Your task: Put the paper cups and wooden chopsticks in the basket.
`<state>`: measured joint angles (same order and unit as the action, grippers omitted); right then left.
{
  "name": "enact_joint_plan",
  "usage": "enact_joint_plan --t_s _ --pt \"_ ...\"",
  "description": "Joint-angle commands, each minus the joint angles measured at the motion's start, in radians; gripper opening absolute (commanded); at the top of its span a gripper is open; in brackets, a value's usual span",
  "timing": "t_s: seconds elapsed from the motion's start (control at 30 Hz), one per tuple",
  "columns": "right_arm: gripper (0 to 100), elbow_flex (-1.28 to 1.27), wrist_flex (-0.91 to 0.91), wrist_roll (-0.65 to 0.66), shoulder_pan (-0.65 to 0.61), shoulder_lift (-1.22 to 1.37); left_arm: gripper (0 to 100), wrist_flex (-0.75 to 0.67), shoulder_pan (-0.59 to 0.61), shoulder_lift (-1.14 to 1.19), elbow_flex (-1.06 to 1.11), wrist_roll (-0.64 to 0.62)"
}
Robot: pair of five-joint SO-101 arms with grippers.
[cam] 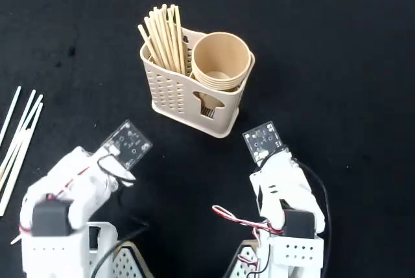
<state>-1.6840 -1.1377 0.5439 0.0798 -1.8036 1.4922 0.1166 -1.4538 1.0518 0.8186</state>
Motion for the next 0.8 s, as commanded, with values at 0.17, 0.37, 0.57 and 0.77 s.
enact_joint_plan --t_s 0.17,0.37,0.57,0.77 --pt "5.3 0.007 0.017 0.003 -0.008 -0.071 32 -0.028 0.012 -0.150 -0.045 -0.118" --pt "5.3 0.007 0.017 0.003 -0.008 -0.071 29 0.006 0.015 0.112 -0.048 0.077" --pt "5.3 0.007 0.017 0.003 -0.008 -0.071 28 -0.003 0.059 0.385 -0.114 0.311" --pt "5.3 0.007 0.017 0.003 -0.008 -0.071 28 -0.120 0.088 0.545 -0.079 0.350"
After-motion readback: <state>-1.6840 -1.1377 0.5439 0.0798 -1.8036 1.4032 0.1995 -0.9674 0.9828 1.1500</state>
